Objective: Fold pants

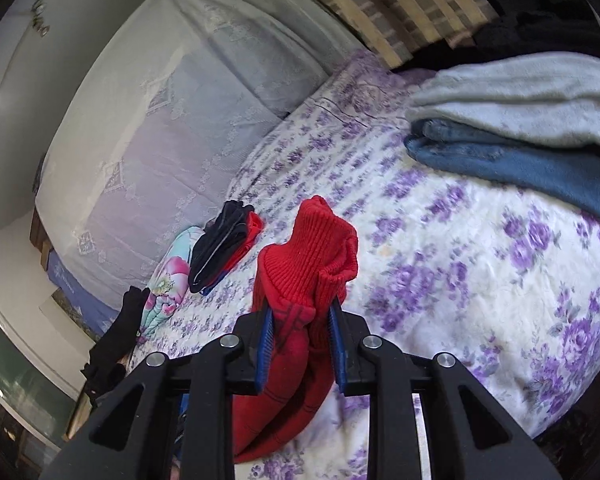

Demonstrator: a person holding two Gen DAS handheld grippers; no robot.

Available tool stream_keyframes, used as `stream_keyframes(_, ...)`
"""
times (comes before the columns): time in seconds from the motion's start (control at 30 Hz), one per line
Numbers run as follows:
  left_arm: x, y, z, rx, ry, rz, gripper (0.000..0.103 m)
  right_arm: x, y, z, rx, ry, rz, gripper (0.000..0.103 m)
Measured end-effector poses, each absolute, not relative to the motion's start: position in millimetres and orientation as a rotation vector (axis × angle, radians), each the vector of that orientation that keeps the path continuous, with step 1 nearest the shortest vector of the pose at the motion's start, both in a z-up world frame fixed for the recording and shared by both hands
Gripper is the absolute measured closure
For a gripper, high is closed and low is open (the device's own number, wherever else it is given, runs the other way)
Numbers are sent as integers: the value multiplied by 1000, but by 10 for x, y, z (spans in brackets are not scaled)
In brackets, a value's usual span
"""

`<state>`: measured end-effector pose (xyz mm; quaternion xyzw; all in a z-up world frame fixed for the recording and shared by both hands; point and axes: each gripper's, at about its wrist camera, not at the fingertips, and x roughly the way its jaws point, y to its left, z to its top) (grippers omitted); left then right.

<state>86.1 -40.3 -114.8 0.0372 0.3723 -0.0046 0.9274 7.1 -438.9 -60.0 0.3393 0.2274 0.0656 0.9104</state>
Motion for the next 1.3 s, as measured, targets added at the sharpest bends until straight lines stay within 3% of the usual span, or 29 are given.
stream_keyframes(0.33,639,227,-778,-157,689,-50,35,201,-3009,186,232,397,256,79)
stream_keyframes(0.43,448,669,-644,-214,640,14,29,252,-2422,207,68,389,284,79)
stream_keyframes(0.73,-56,1778,-607,-384,608,186,29,344,-762,-782,-538,592,371,80)
stream_keyframes(0.8,-133,1933,-615,-407,596,214,28,276,-615,-946,-646,613,373,74)
stream_keyframes(0.83,-159,1987,-625,-411,593,224,28,231,-579,-960,-673,601,377,64)
stream_keyframes(0.9,-203,2080,-646,-425,589,236,28,158,-581,-882,-654,607,438,46)
stream_keyframes(0.93,-217,2127,-660,-440,586,240,28,113,-607,-805,-633,601,467,42)
stream_keyframes(1.03,-262,2209,-681,-481,582,238,28,1,-732,-526,-508,595,581,41)
stream_keyframes(1.17,-212,2078,-646,-470,597,148,28,251,-1376,-99,-64,636,610,41)
stream_keyframes(1.3,-36,1518,-560,-367,626,-51,28,647,-1988,-104,372,720,586,41)
